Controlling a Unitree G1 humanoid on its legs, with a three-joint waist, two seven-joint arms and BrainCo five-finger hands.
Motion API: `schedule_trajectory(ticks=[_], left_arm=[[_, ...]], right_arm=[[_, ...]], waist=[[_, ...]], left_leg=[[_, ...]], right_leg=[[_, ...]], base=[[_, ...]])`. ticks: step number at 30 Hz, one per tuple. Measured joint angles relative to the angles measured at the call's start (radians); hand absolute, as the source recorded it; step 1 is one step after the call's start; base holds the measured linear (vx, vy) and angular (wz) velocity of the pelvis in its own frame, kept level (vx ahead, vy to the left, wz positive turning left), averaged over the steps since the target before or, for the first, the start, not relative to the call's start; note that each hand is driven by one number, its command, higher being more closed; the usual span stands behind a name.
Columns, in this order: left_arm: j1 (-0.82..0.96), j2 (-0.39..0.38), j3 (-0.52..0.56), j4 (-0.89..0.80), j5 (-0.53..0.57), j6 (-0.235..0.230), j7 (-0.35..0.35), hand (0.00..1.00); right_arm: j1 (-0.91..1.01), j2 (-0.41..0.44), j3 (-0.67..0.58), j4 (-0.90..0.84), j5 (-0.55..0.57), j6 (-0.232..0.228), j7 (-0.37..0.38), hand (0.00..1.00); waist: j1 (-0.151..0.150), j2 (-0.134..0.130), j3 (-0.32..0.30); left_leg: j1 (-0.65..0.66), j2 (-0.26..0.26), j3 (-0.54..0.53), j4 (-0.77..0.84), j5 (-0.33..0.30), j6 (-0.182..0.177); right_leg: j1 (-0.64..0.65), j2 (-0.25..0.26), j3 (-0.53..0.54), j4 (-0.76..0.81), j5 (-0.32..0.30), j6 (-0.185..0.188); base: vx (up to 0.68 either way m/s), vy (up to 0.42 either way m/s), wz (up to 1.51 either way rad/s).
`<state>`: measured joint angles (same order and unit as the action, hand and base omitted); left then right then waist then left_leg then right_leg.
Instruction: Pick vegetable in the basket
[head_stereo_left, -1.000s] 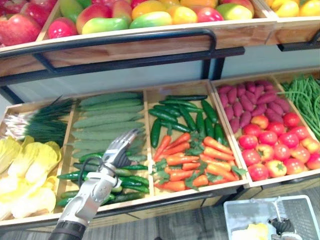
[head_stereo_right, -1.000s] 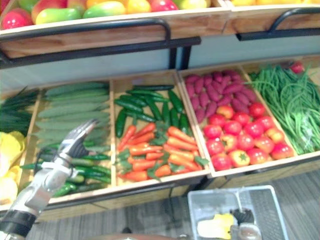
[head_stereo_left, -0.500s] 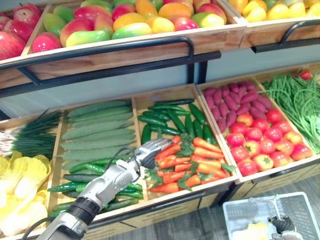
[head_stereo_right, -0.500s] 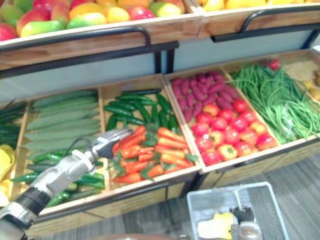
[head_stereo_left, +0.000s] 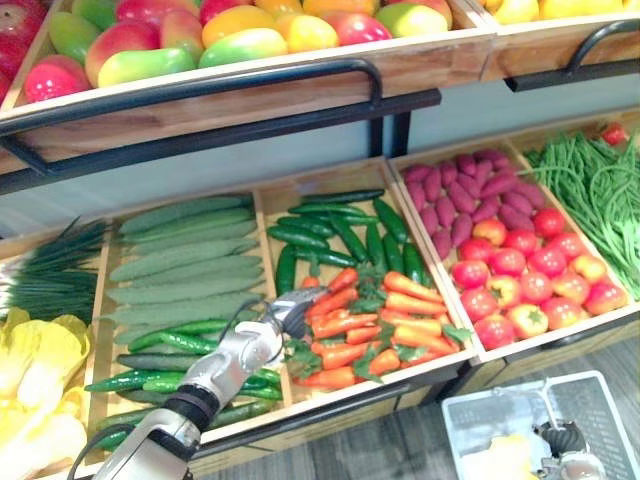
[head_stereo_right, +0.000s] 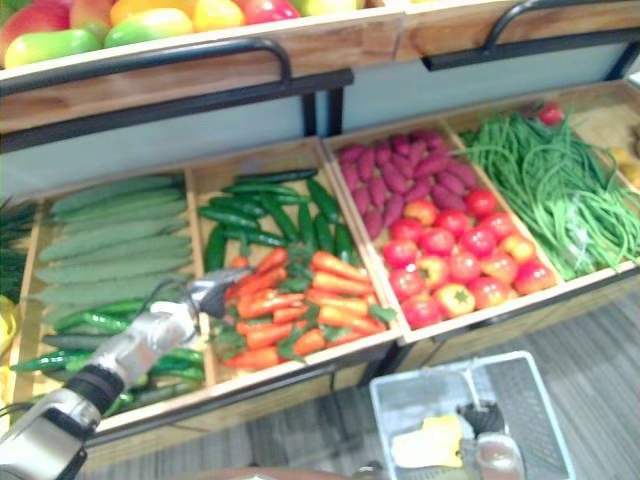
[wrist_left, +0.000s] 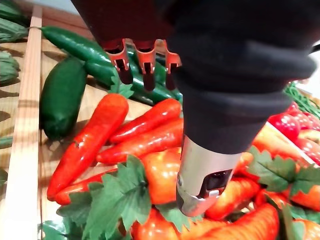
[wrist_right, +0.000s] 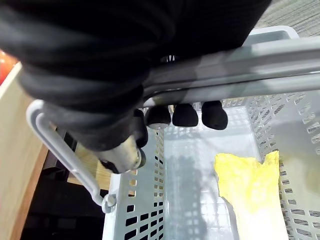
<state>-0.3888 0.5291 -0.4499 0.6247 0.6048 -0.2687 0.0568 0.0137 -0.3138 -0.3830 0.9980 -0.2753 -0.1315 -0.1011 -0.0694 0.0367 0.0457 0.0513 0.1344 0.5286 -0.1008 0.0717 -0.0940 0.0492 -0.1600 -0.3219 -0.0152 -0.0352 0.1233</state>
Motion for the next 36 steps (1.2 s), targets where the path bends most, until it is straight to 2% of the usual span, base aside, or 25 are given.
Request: schedule_trajectory(ticks=[4, 10, 20, 29, 36], left_arm=[[-0.018, -0.02, 0.058, 0.023, 0.0, 0.035, 0.023, 0.0], [-0.019, -0.056, 0.101, 0.029, 0.0, 0.045, 0.047, 0.0], [-0.048, -0.101, 0.1, 0.028, -0.002, 0.053, 0.049, 0.0], [-0.051, -0.102, 0.091, 0.052, -0.001, 0.054, 0.049, 0.0], [-0.054, -0.109, 0.108, 0.099, 0.0, 0.063, 0.06, 0.0]], right_arm=[[-0.031, 0.0, 0.0, 0.0, 0.0, 0.0, 0.0, 1.0], [-0.044, 0.0, 0.001, 0.0, 0.0, 0.004, -0.001, 1.0], [-0.052, 0.0, -0.001, -0.009, 0.001, 0.017, -0.004, 1.0], [-0.066, 0.0, -0.003, -0.014, 0.0, 0.018, -0.006, 1.0], [-0.074, -0.003, -0.002, -0.042, 0.0, 0.018, -0.016, 1.0]], waist=[[-0.011, 0.0, 0.0], [-0.012, 0.002, 0.002], [-0.014, 0.016, 0.035], [-0.01, 0.018, 0.057], [-0.013, 0.039, 0.071]], left_leg=[[-0.036, 0.0, 0.009, 0.003, 0.002, -0.002], [-0.057, 0.002, 0.013, 0.003, 0.011, -0.016], [-0.07, 0.002, 0.015, -0.003, 0.011, -0.015], [-0.085, 0.015, 0.039, -0.003, 0.011, -0.015], [-0.088, 0.019, 0.063, 0.001, 0.011, -0.016]], right_leg=[[-0.045, 0.0, 0.009, 0.006, 0.005, -0.006], [-0.087, -0.002, 0.033, 0.019, 0.012, -0.013], [-0.117, 0.0, 0.054, 0.02, 0.032, -0.011], [-0.15, 0.015, 0.08, 0.018, 0.04, -0.017], [-0.169, 0.021, 0.106, 0.018, 0.042, -0.018]], base=[[0.0, 0.006, -0.08], [-0.02, -0.011, -0.1], [-0.06, -0.006, -0.07], [-0.03, -0.017, -0.09], [0.0, -0.024, -0.12]])
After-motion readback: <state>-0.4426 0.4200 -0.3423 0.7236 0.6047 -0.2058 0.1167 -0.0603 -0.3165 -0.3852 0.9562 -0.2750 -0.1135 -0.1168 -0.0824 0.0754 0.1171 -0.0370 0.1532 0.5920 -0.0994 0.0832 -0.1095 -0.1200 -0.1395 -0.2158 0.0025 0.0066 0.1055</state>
